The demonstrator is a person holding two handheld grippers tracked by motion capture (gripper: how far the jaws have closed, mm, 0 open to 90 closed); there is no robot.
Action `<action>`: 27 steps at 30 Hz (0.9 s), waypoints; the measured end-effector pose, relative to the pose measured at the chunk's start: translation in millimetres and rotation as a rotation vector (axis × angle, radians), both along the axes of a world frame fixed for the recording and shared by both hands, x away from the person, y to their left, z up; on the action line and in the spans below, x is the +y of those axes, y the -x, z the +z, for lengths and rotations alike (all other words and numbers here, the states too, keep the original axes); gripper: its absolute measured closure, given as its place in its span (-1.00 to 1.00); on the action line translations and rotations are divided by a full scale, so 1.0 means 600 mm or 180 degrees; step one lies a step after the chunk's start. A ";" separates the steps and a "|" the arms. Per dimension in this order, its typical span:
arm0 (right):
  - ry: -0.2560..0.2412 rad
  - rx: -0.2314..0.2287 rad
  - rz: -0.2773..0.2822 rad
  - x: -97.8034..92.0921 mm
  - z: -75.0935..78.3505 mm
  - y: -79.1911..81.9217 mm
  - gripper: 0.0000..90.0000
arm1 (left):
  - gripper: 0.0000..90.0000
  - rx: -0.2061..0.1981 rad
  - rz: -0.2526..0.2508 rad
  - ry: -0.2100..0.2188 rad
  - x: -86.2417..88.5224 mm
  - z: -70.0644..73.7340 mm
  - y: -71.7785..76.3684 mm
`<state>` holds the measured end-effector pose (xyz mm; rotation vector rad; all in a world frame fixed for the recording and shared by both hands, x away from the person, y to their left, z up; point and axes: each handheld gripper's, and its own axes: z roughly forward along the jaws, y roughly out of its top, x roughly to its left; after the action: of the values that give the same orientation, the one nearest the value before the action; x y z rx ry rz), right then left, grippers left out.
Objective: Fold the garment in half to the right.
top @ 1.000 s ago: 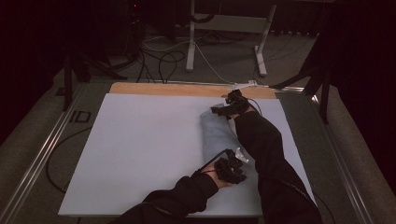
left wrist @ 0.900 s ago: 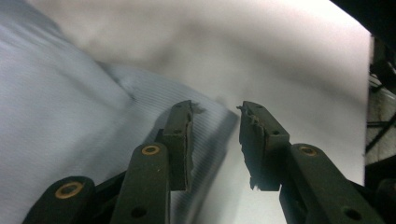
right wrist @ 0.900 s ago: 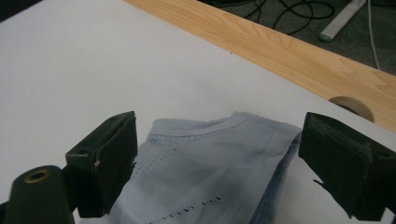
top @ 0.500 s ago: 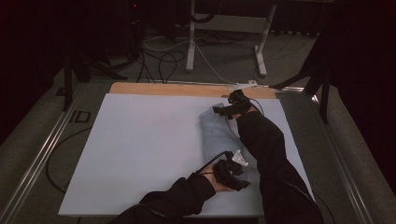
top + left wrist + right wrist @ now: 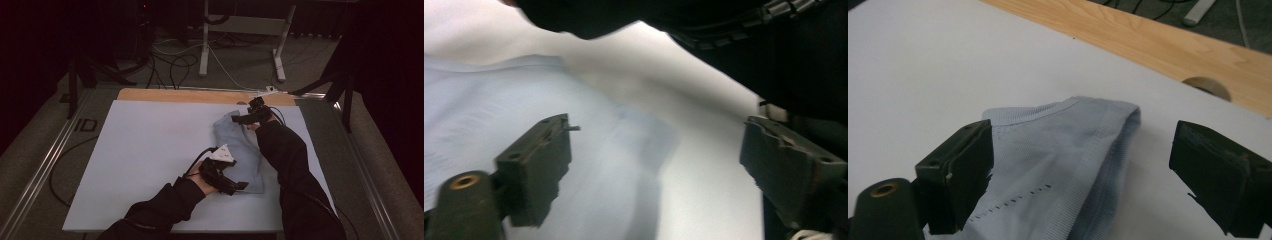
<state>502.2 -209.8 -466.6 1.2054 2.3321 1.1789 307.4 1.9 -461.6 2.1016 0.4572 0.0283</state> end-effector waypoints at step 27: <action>0.0229 0.0426 -0.0094 -0.003 -0.086 -0.030 0.09 | -1.00 -0.0173 0.0915 0.0020 0.254 -0.049 0.023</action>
<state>520.0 -211.5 -518.1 1.3264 2.4211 1.0248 293.4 154.2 -490.9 2.0085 0.7216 0.2500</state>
